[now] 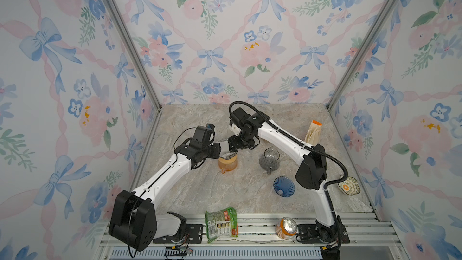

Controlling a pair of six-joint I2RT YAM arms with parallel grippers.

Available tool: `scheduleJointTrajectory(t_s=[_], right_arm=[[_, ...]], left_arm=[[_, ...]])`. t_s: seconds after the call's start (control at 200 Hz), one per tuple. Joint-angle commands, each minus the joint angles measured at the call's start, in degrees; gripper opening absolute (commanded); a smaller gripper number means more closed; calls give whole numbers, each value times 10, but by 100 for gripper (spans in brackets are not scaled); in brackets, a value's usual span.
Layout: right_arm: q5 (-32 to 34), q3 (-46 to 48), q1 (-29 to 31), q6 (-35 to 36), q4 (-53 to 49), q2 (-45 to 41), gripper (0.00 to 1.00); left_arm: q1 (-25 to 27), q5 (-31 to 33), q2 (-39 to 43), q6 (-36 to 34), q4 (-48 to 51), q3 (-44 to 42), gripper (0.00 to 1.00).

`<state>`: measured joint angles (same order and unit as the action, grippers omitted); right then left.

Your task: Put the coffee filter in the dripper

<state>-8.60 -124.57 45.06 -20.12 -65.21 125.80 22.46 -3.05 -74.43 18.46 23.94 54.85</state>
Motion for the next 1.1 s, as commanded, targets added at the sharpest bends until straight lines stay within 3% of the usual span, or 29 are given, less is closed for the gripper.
scheduleJointTrajectory(t_s=[0.0, 0.315, 1.09], right_arm=[[-7, 6, -4, 1, 9, -23, 69], [1, 37, -6, 2, 41, -63, 71], [16, 72, -20, 4, 16, -35, 69]], left_arm=[[-3, -7, 16, 2, 5, 19, 46], [-3, -2, 12, 3, 5, 25, 47], [-4, 23, -18, -4, 5, 8, 42]])
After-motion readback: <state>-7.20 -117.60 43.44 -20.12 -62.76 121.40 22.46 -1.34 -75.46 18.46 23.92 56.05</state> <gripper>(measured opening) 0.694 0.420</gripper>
